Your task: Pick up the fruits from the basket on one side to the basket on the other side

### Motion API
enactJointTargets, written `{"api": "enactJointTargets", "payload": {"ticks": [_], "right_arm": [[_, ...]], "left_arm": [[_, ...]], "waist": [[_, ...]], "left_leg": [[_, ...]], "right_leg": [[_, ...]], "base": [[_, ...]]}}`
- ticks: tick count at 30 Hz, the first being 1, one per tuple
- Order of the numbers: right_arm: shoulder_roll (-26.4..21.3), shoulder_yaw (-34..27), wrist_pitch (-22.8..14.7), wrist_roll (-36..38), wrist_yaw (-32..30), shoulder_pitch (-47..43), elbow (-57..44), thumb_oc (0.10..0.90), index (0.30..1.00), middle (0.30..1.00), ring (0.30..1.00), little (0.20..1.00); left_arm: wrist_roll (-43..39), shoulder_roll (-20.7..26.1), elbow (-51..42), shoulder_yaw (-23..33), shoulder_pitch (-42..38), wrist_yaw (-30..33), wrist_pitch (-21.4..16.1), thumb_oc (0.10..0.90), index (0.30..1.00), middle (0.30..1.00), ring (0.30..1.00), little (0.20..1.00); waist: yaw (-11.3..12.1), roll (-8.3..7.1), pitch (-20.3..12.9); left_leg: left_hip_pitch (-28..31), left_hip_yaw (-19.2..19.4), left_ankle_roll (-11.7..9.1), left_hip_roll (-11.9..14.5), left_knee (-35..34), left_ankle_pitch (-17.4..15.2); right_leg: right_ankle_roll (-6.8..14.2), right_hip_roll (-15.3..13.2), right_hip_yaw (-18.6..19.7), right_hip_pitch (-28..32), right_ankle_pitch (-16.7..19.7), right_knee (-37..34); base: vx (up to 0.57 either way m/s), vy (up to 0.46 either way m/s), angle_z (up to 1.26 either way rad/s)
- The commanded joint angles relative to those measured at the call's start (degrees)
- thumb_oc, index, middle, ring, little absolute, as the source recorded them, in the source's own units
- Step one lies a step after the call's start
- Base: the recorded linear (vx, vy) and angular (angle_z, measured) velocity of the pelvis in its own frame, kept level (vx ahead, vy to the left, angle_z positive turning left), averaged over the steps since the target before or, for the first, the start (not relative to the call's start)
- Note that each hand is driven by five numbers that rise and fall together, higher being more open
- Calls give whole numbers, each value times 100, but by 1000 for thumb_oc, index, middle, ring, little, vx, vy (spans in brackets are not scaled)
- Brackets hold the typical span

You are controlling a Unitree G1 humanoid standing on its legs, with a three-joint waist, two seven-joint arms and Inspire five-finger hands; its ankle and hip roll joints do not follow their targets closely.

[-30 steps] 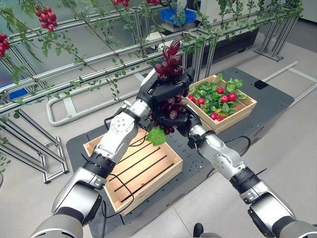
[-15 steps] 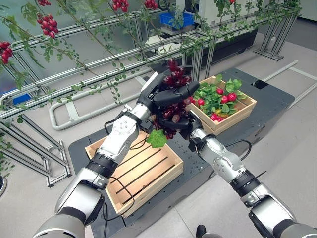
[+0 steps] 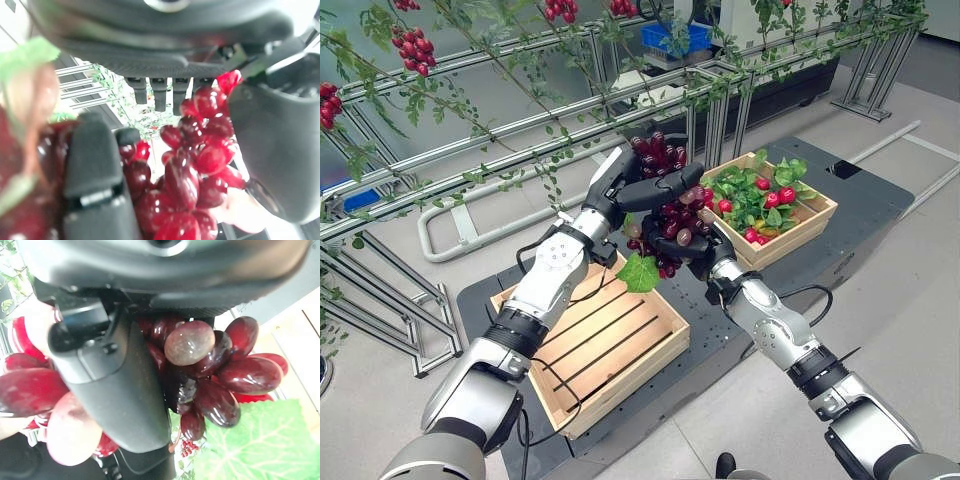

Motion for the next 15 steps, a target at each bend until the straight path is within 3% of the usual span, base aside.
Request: {"api": "enactJointTargets", "payload": {"ticks": [1, 10, 15], "right_arm": [[408, -790, -1037, 351, 242, -460, 22, 400, 300, 300, 300, 300], [345, -827, -1067, 399, 274, -353, 124, 400, 300, 300, 300, 300], [258, -896, -1113, 417, 285, -272, 151, 400, 300, 300, 300, 300]], "left_arm": [[-189, 420, 158, 270, -846, 92, -709, 800, 900, 900, 900, 900], [-327, 569, -3, 345, -958, 228, -818, 800, 900, 900, 900, 900], [-167, 666, 56, 512, -926, 765, -925, 800, 900, 900, 900, 900]], "waist": [[35, -118, -675], [10, -94, -686], [-16, -85, -686]], "left_leg": [[-426, -221, 151, -201, -11, -42], [-421, -182, 127, -175, -11, -31], [-430, -155, 105, -149, -11, -23]], "right_leg": [[-132, -167, -28, 382, -600, 10], [-133, -157, -9, 377, -599, 10], [-141, -148, 0, 355, -602, 10]], "base": [[0, 0, 0], [0, 0, 0], [3, -4, -3]]}}
